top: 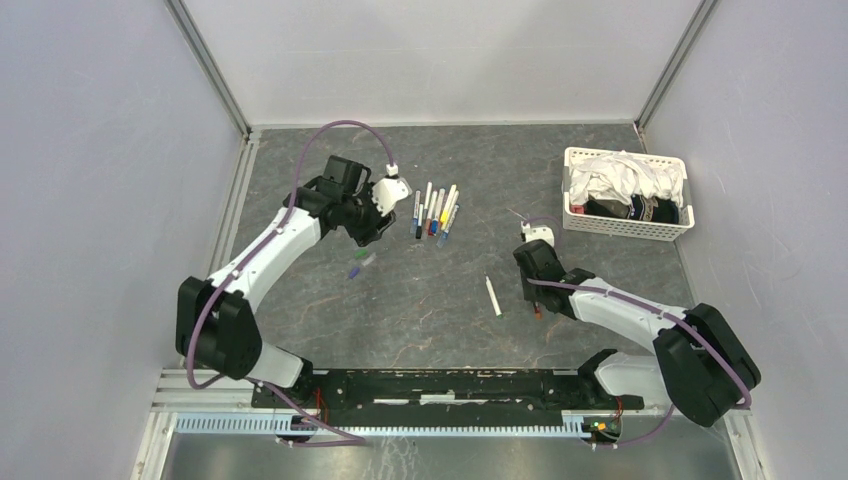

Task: Open the pen caps
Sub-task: Place the pen at the center of the board, then pick up the pen from the center of the board.

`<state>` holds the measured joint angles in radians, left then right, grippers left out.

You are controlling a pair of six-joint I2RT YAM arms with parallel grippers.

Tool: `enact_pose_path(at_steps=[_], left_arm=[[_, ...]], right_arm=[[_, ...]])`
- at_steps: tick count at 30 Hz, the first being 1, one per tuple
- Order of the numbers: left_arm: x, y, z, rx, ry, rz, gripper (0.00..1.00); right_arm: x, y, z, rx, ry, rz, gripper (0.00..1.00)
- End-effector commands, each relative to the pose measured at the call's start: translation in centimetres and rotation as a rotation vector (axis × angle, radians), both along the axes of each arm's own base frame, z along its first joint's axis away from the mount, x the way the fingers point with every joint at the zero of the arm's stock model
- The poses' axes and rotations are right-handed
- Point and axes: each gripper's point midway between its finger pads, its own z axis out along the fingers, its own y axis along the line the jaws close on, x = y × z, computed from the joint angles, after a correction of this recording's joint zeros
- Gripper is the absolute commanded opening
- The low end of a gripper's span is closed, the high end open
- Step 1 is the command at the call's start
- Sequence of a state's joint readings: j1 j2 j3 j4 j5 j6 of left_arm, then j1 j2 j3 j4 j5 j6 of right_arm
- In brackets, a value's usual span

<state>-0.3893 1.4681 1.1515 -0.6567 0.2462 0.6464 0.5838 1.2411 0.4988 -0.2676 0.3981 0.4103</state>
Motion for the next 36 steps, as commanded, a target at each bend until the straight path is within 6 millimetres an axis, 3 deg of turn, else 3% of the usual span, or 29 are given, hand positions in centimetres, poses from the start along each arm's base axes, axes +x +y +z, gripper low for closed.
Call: enact_pose_path(at_steps=[1,5,10,15,18,19,23,29,36], left_arm=[[-0.9,-0.8,5.1,-0.108,-0.037,0.024,0.57],[-1.5,-0.8,6.9,-0.132,-0.066,0.014,0.61],[-1.8,-0.4,7.6,-0.126,-0.089,0.016,0.61],[-2.0,-0.3,8.1,-0.136,-0.094,0.026,0.62],[-2.2,-0.1,8.7,-0.145,-0.107,0.038,0.72],[-2.2,0.0,9.0,-0.148,-0.115,0.046,0.8],[-2.3,0.5,10.4,-0.151,-0.146,0.08,0.99],[-2.7,1.6,11.8,-0.148,-0.202,0.109,1.0],[-4.0,1.9,11.7,-0.159,-0.197,0.106,1.0]], right_arm=[[-2.0,-2.8,-1.4,-0.097,0.074,-0.035,0.33],[-1.8,-3.4,-0.6,-0.103,0.06,-0.064,0.29],[-1.3,-4.5,0.5,-0.16,0.049,-0.092,0.26],[0.4,-2.9,2.8,-0.093,-0.011,-0.058,0.27],[2.2,-0.6,5.3,-0.005,-0.06,-0.028,0.31],[3.0,0.3,6.2,0.03,-0.082,-0.015,0.33],[5.8,4.0,8.1,0.144,-0.089,0.023,0.5],[10.8,11.2,9.7,0.285,-0.082,0.071,0.56],[15.8,17.2,7.1,0.321,0.0,0.077,0.54]])
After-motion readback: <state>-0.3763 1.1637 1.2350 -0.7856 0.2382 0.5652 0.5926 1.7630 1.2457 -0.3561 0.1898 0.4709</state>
